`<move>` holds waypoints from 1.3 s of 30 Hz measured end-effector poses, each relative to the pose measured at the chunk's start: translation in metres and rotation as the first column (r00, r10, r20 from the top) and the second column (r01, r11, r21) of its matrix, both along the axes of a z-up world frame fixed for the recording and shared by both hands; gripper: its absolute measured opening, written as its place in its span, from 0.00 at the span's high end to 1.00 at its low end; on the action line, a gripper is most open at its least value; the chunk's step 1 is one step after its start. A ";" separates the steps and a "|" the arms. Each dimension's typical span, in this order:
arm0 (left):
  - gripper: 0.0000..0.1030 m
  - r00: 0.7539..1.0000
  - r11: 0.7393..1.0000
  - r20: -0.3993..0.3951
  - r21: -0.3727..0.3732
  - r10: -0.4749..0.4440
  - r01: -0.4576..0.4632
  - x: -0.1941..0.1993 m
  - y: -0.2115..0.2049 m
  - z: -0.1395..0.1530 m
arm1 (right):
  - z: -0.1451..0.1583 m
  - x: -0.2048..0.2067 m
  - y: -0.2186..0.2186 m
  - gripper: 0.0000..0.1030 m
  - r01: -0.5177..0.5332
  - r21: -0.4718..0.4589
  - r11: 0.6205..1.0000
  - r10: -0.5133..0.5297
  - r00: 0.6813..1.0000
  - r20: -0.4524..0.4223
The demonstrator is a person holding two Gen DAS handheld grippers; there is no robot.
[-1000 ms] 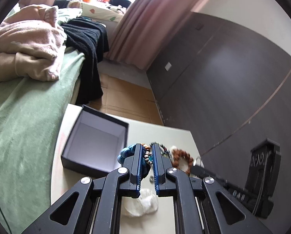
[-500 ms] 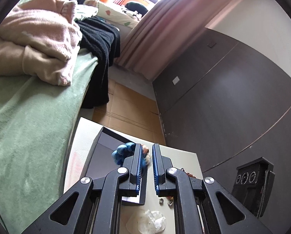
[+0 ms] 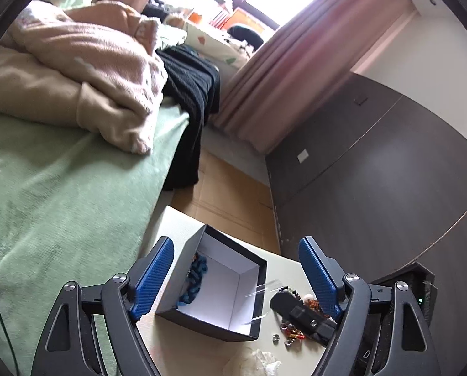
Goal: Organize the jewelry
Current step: 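Lower the blue bracelet into the black box and open the left gripper, then grasp the white cloth pouch with the left gripper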
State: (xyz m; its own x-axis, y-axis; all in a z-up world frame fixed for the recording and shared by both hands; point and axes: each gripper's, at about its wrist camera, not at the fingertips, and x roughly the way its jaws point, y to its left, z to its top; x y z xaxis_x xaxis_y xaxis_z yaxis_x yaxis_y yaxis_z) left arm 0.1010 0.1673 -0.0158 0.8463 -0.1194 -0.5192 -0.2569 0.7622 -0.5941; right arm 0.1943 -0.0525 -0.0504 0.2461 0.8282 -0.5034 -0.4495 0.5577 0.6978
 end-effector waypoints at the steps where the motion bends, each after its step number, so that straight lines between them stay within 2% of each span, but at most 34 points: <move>1: 0.20 1.000 1.000 -0.001 0.006 -0.001 0.001 -0.001 -0.002 0.001 | -0.002 0.000 0.001 0.39 -0.003 -0.023 1.000 0.003 1.000 -0.010; 2: 0.20 1.000 1.000 -0.007 0.012 -0.001 0.001 -0.002 -0.004 0.001 | -0.004 -0.002 0.000 0.32 0.017 -0.057 0.998 -0.017 1.000 -0.010; 8: 0.20 1.000 0.997 -0.022 0.076 0.018 -0.017 -0.004 -0.019 0.001 | 0.001 -0.008 -0.035 0.31 0.095 -0.124 0.988 -0.094 0.996 0.013; 13: 0.20 0.991 0.991 -0.095 0.093 -0.091 0.100 0.000 -0.044 -0.005 | 0.013 -0.011 -0.076 0.31 0.176 -0.176 0.969 -0.172 0.984 0.037; 17: 0.20 0.972 0.972 -0.157 0.130 -0.172 0.193 0.001 -0.072 -0.010 | 0.018 -0.010 -0.109 0.31 0.250 -0.229 0.941 -0.251 0.968 0.028; 22: 0.20 0.952 0.953 -0.205 0.157 -0.226 0.260 -0.003 -0.100 -0.017 | 0.023 -0.017 -0.141 0.31 0.304 -0.269 0.914 -0.306 0.951 0.037; 29: 0.20 0.916 0.921 -0.296 0.195 -0.273 0.337 -0.010 -0.138 -0.034 | 0.005 -0.027 -0.170 0.31 0.321 -0.398 0.860 -0.358 0.933 -0.022; 34: 0.20 0.893 0.898 -0.353 0.235 -0.277 0.372 -0.010 -0.161 -0.047 | 0.002 -0.034 -0.197 0.31 0.347 -0.380 0.857 -0.398 0.915 -0.064; 37: 0.20 0.870 0.883 -0.410 0.250 -0.275 0.397 -0.008 -0.172 -0.062 | -0.001 -0.036 -0.210 0.15 0.379 -0.372 0.847 -0.440 0.893 -0.091; 39: 0.21 0.853 0.865 -0.450 0.279 -0.265 0.416 -0.006 -0.181 -0.073 | -0.003 -0.035 -0.214 0.12 0.399 -0.389 0.830 -0.471 0.876 -0.108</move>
